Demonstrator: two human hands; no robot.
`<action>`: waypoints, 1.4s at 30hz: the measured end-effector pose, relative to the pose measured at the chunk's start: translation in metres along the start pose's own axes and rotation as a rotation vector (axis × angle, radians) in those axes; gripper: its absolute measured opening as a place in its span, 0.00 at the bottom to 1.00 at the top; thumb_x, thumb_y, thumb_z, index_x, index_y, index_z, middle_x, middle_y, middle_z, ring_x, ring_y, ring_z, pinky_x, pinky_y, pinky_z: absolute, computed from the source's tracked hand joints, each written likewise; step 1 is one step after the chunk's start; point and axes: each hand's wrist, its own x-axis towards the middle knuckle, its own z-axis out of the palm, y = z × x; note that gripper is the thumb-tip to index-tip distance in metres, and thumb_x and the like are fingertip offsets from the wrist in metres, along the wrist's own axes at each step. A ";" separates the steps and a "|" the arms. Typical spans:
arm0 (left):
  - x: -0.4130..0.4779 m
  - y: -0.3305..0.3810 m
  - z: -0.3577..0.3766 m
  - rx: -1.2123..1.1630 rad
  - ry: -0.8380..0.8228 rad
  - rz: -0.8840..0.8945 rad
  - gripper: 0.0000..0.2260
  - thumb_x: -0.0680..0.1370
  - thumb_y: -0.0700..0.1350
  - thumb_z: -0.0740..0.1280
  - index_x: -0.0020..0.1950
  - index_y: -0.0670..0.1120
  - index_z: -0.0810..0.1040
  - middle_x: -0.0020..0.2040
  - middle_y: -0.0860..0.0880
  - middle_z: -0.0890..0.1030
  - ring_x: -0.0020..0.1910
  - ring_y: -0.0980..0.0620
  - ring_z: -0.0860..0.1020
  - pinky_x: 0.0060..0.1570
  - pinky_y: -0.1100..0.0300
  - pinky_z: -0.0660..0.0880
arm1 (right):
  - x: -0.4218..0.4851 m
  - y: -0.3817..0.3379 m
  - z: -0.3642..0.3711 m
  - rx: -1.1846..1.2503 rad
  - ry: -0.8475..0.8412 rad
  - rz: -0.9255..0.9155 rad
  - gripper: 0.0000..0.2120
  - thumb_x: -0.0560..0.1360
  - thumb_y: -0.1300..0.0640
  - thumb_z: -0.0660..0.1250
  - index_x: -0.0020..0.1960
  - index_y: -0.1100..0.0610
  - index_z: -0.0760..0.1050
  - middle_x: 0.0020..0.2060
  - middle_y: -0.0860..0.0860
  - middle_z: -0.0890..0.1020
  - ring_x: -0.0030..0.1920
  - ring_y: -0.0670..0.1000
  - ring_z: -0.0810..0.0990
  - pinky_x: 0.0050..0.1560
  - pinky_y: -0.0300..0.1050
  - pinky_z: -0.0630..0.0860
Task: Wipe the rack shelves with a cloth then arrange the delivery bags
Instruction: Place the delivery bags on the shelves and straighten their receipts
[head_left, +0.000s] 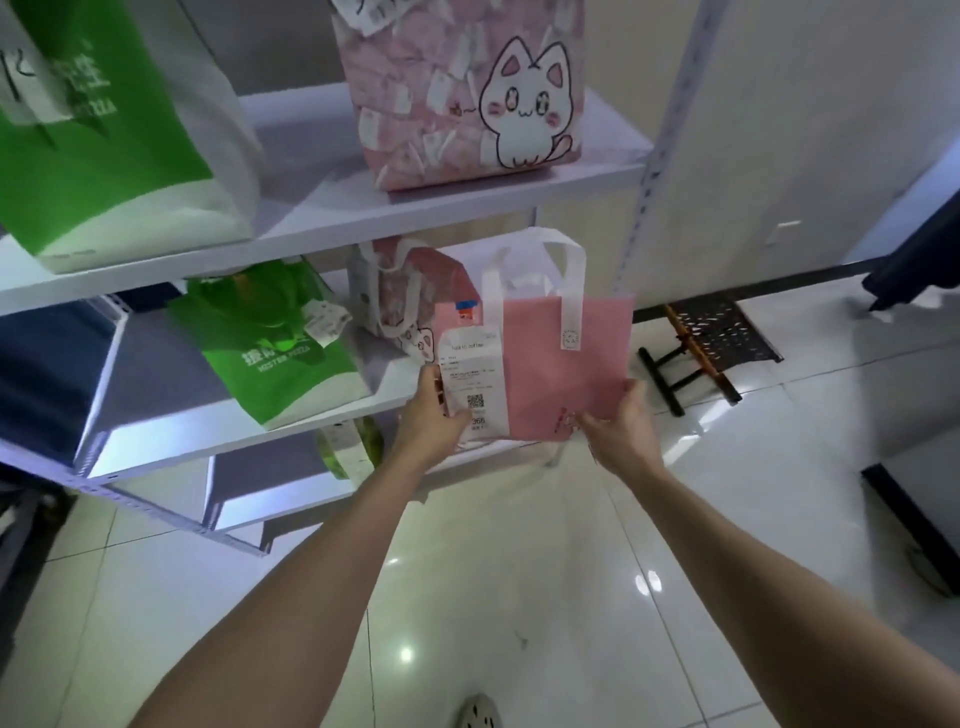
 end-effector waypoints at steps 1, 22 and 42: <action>0.011 0.005 0.004 0.008 -0.002 -0.004 0.23 0.80 0.40 0.73 0.69 0.53 0.67 0.70 0.51 0.82 0.69 0.46 0.80 0.70 0.41 0.77 | 0.012 0.001 0.000 0.005 0.014 -0.010 0.28 0.73 0.55 0.76 0.62 0.47 0.60 0.58 0.48 0.75 0.60 0.56 0.79 0.63 0.59 0.79; 0.083 -0.043 -0.014 -0.044 0.279 -0.280 0.27 0.76 0.38 0.73 0.64 0.61 0.65 0.59 0.58 0.81 0.56 0.52 0.80 0.48 0.60 0.75 | 0.132 -0.022 0.103 -0.005 -0.375 -0.161 0.28 0.72 0.55 0.76 0.64 0.55 0.63 0.57 0.51 0.78 0.53 0.52 0.78 0.39 0.34 0.70; 0.150 -0.013 0.073 -0.084 0.176 -0.121 0.27 0.77 0.35 0.72 0.68 0.57 0.68 0.70 0.54 0.81 0.65 0.51 0.80 0.68 0.47 0.80 | 0.236 0.014 0.065 -0.092 -0.160 -0.152 0.41 0.67 0.55 0.78 0.73 0.58 0.60 0.57 0.48 0.70 0.56 0.51 0.72 0.53 0.43 0.73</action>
